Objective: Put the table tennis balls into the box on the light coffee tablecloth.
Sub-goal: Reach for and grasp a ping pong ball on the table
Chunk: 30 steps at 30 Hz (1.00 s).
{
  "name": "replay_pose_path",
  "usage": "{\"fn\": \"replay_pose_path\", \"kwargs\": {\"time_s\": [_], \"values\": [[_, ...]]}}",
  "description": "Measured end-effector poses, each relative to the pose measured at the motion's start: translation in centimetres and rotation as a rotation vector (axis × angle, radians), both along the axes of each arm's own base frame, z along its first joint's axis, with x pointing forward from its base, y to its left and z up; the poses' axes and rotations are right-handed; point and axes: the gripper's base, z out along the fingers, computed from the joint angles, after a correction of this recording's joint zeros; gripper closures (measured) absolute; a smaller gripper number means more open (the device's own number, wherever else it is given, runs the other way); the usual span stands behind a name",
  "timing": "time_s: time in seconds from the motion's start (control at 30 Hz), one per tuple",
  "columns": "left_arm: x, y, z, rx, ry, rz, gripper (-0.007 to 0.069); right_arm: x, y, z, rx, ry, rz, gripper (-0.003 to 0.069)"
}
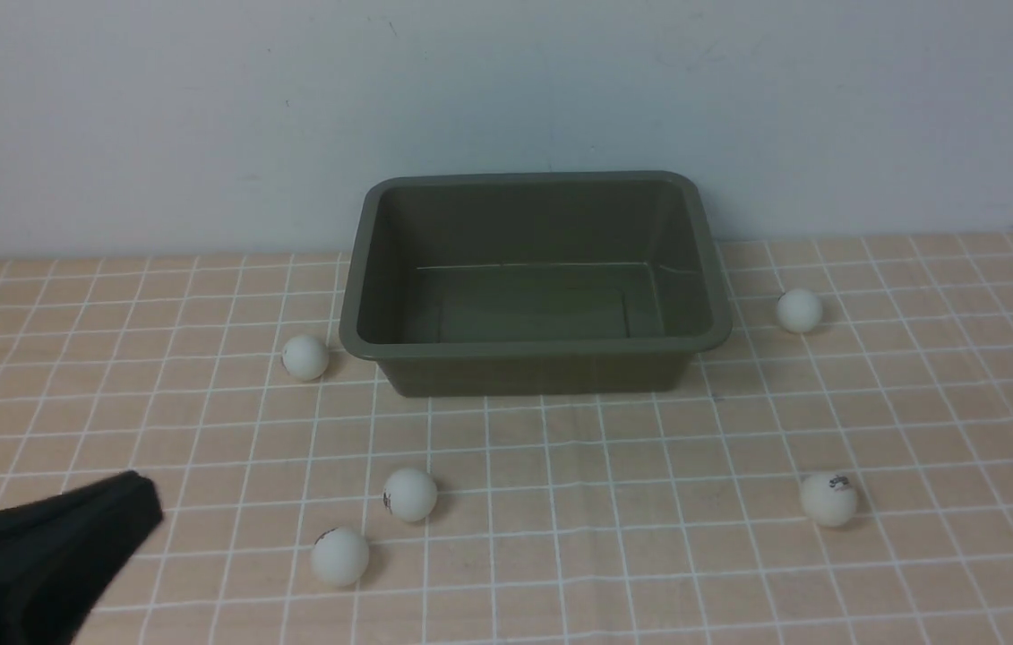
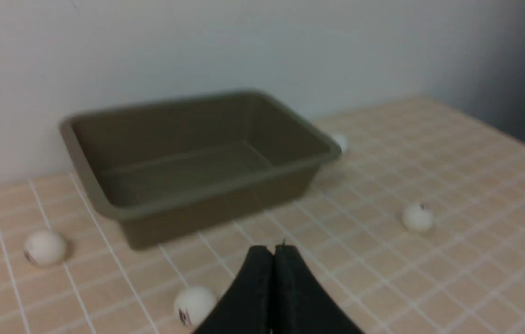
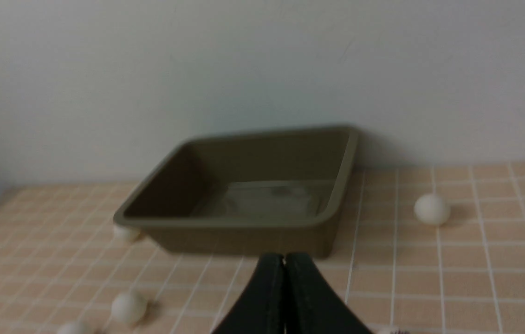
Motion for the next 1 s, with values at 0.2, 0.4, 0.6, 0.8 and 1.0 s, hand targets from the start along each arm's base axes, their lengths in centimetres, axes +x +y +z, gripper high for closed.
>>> {"fn": "replay_pose_path", "kwargs": {"time_s": [0.2, 0.4, 0.6, 0.8, 1.0], "values": [[4.0, 0.1, -2.0, 0.081, 0.221, -0.028, 0.0693, 3.7, -0.1, -0.2, -0.094, 0.188, 0.057, 0.0674], [6.9, 0.8, -4.1, 0.138, 0.457, 0.021, 0.0693, 7.8, -1.3, -1.2, -0.244, 0.367, 0.030, 0.0675], [9.1, 2.1, -5.8, 0.188, 0.740, 0.167, 0.0693, 12.1, -2.3, -1.3, -0.277, 0.511, -0.029, 0.0675], [10.5, 4.4, -7.0, 0.416, 0.967, 0.376, 0.0693, 18.6, -3.0, -0.8, -0.276, 0.578, -0.052, 0.0675], [10.9, 3.9, -6.3, 0.473, 0.936, 0.403, 0.0693, 23.7, -2.8, -1.8, -0.290, 0.627, -0.033, 0.0675]]}}
